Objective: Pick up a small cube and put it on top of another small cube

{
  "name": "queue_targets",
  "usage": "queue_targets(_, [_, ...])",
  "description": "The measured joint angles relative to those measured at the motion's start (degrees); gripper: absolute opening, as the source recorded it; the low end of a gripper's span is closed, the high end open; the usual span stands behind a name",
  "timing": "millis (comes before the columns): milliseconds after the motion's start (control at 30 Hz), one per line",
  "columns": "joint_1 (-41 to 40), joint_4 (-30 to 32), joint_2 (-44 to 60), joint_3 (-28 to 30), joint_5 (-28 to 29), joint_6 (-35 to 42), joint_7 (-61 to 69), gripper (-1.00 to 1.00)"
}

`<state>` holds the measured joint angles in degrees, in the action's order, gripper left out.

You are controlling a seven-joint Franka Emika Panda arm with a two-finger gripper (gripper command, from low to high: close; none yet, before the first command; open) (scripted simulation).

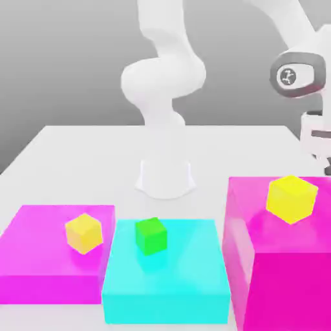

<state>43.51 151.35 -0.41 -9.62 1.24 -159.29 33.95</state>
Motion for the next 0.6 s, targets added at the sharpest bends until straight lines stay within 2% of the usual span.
queue_targets(133, [0.44, 0.82, 8.09, -0.58, 3.15, -1.47, 8.04, 0.00])
queue_targets(300, [3.68, -0.91, 18.49, 3.49, 7.65, -9.06, 6.04, 0.00])
queue_targets(333, [4.39, -1.21, 20.03, 4.34, 8.23, -10.29, 5.63, -1.00])
queue_targets(600, [3.89, -0.96, 18.77, 3.72, 7.79, -9.18, 5.97, -1.00])
